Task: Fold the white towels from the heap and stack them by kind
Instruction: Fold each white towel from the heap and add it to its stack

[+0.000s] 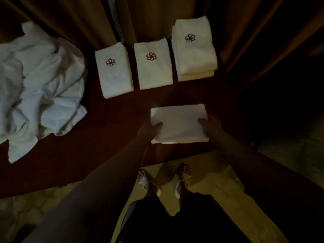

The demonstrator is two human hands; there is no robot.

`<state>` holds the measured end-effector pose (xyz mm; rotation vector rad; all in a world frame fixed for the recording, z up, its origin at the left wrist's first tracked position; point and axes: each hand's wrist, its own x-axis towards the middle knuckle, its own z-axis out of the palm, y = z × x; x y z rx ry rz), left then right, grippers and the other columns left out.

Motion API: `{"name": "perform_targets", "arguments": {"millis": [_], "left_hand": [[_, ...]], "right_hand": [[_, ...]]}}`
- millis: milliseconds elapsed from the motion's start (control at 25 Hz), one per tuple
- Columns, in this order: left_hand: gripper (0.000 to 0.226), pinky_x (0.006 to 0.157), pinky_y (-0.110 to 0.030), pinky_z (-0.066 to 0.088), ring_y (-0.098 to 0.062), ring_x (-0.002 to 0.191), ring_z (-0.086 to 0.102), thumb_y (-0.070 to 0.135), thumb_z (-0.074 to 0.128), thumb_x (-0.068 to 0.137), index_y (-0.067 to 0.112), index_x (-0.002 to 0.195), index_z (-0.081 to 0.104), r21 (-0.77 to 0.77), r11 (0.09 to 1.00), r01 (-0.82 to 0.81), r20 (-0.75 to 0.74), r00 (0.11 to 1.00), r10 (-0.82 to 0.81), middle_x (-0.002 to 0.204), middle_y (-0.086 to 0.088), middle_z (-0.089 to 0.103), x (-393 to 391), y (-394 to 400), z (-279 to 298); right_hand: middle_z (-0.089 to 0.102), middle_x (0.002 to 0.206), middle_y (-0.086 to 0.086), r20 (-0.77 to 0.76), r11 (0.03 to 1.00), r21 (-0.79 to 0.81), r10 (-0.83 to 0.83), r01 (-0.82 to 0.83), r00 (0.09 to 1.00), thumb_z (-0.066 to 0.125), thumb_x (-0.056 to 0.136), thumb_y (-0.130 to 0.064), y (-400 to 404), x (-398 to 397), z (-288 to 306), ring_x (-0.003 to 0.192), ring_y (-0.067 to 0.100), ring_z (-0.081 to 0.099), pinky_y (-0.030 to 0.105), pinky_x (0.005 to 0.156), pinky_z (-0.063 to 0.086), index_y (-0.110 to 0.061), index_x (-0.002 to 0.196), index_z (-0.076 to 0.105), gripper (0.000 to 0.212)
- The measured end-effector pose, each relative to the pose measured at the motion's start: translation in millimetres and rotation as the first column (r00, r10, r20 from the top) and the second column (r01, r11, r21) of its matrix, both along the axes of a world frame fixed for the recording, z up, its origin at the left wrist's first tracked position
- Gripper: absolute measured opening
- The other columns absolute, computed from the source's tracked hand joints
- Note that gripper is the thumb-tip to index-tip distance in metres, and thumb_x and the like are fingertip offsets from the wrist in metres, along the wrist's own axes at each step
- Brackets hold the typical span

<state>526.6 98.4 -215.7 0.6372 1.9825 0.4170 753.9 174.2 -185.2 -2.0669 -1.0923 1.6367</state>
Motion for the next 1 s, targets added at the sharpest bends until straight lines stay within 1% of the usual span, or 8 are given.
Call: {"name": "perform_targets", "arguments": {"millis": [200, 320, 440, 560, 640, 760, 880, 1000], "left_hand": [[0.085, 0.094, -0.037, 0.050, -0.028, 0.119, 0.056, 0.057, 0.073, 0.074, 0.005, 0.137, 0.047, -0.036, 0.989, -0.143, -0.039, 0.989, 0.141, 0.134, -0.011, 0.055, 15.2, 10.4, -10.5], [0.077, 0.086, -0.034, 0.051, -0.028, 0.116, 0.057, 0.043, 0.078, 0.076, 0.002, 0.134, 0.048, -0.031, 0.969, -0.246, 0.021, 0.969, 0.247, 0.129, -0.010, 0.057, 19.6, 15.2, -13.3], [0.067, 0.076, -0.032, 0.049, -0.028, 0.108, 0.060, 0.034, 0.079, 0.077, 0.001, 0.129, 0.052, -0.035, 0.937, -0.347, 0.113, 0.930, 0.349, 0.112, -0.008, 0.057, 22.1, 17.9, -1.6], [0.060, 0.071, -0.031, 0.052, -0.022, 0.098, 0.062, 0.032, 0.081, 0.074, 0.009, 0.125, 0.057, 0.023, 0.946, -0.324, 0.207, 0.927, 0.313, 0.117, -0.007, 0.063, 16.2, 14.5, 14.1], [0.057, 0.068, -0.027, 0.052, -0.018, 0.096, 0.063, 0.026, 0.081, 0.074, 0.014, 0.124, 0.059, 0.124, 0.942, -0.313, 0.285, 0.920, 0.268, 0.117, -0.005, 0.065, 9.4, 13.7, 31.8], [0.060, 0.065, -0.021, 0.050, -0.013, 0.094, 0.063, 0.025, 0.083, 0.071, 0.016, 0.125, 0.058, 0.255, 0.922, -0.293, 0.236, 0.943, 0.235, 0.114, 0.000, 0.065, -1.7, 17.5, 72.0], [0.059, 0.070, -0.017, 0.050, -0.007, 0.095, 0.063, 0.020, 0.084, 0.070, 0.016, 0.124, 0.061, 0.440, 0.891, -0.111, 0.065, 0.994, 0.092, 0.110, 0.003, 0.066, -13.0, 17.7, 108.8], [0.055, 0.082, -0.022, 0.048, 0.000, 0.102, 0.061, 0.022, 0.083, 0.068, 0.019, 0.120, 0.065, 0.626, 0.713, 0.314, -0.237, 0.949, -0.210, 0.114, 0.007, 0.066, -29.7, 8.5, 139.2]], "right_hand": [[0.042, 0.142, 0.018, 0.270, 0.973, -0.009, 0.224, -0.230, 0.936, 0.060, 0.091, -0.038, 14.6, 11.9, -37.6, 0.127, 0.038, 0.044, 0.049, 0.101, 0.043, -0.006, 0.143, 0.036, 0.065], [0.038, 0.145, 0.021, 0.393, 0.968, 0.001, 0.232, -0.253, 0.890, 0.064, 0.087, -0.042, 15.6, 9.5, -49.9, 0.132, 0.039, 0.040, 0.046, 0.105, 0.039, -0.003, 0.145, 0.029, 0.078], [0.041, 0.142, 0.021, 0.462, 0.952, 0.051, 0.245, -0.301, 0.852, 0.066, 0.087, -0.037, 16.6, 8.0, -48.6, 0.130, 0.037, 0.042, 0.041, 0.102, 0.039, 0.000, 0.143, 0.032, 0.074], [0.050, 0.135, 0.019, 0.535, 0.895, 0.054, 0.349, -0.443, 0.769, 0.062, 0.089, -0.033, 21.7, 7.2, -32.8, 0.122, 0.036, 0.050, 0.043, 0.098, 0.045, -0.001, 0.134, 0.045, 0.058], [0.057, 0.126, 0.021, 0.443, 0.923, 0.005, 0.342, -0.384, 0.829, 0.059, 0.092, -0.032, 24.5, -4.6, -15.9, 0.106, 0.036, 0.059, 0.044, 0.086, 0.052, 0.000, 0.129, 0.051, 0.050], [0.059, 0.118, 0.021, -0.049, 0.967, -0.226, 0.111, -0.119, 0.993, 0.056, 0.094, -0.038, 24.7, -26.1, 24.7, 0.081, 0.030, 0.062, 0.040, 0.062, 0.056, 0.001, 0.126, 0.050, 0.051], [0.060, 0.110, 0.020, -0.404, 0.924, -0.376, -0.095, -0.070, 0.910, 0.055, 0.092, -0.047, 22.9, -66.2, 68.3, 0.096, 0.033, 0.061, 0.043, 0.073, 0.055, -0.002, 0.118, 0.054, 0.052], [0.066, 0.084, 0.018, -0.443, 0.995, 0.091, 0.001, 0.044, 0.897, 0.072, 0.082, -0.034, 30.6, -86.4, 83.9, 0.085, 0.028, 0.065, 0.039, 0.084, 0.054, -0.005, 0.090, 0.066, 0.030]]}}
